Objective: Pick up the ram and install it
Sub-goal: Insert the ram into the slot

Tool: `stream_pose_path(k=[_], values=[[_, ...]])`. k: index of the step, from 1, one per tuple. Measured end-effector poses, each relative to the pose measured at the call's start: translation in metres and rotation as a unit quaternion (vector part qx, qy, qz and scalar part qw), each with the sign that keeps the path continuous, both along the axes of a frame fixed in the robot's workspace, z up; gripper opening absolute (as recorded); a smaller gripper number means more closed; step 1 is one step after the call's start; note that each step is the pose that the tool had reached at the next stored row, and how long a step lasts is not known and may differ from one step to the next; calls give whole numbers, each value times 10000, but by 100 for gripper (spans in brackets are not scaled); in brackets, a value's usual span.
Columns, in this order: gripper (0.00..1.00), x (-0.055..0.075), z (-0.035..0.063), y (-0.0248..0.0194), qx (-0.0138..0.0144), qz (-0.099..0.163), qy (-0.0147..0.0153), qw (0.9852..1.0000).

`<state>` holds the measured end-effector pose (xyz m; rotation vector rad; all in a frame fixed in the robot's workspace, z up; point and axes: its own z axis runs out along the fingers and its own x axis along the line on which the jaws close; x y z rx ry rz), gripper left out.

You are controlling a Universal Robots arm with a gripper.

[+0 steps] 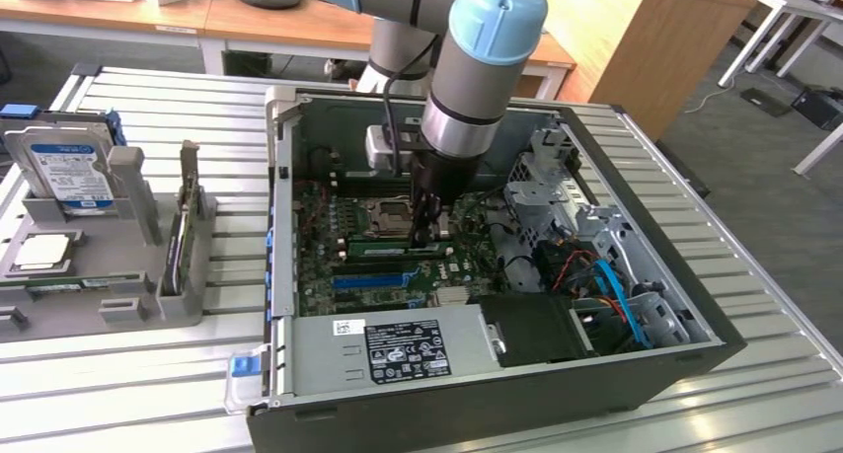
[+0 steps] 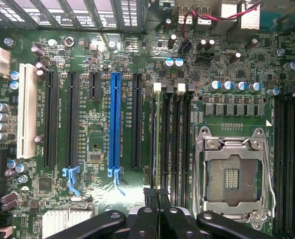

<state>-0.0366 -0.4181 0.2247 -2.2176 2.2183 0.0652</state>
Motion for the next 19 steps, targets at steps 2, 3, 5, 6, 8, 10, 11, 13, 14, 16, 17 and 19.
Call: stream_pose_path(k=[2,3,5,6,8,10,11,13,14,16,17,19], values=[[12,0,-1,0,1,0,0,10000],[12,1,-1,0,1,0,-2,10000],[18,0,-1,1,2,0,-1,10000],[18,0,-1,0,1,0,0,10000],[25,0,-1,0,1,0,-1,10000],[25,0,-1,0,1,0,0,10000],[25,0,-1,0,1,0,0,10000],[25,0,5,0,-3,0,0,10000],[25,0,16,0,-5,0,0,10000],[25,0,51,0,-6,0,0,10000],[25,0,74,0,-7,0,0,10000],[25,1,126,0,-10,0,0,10000]])
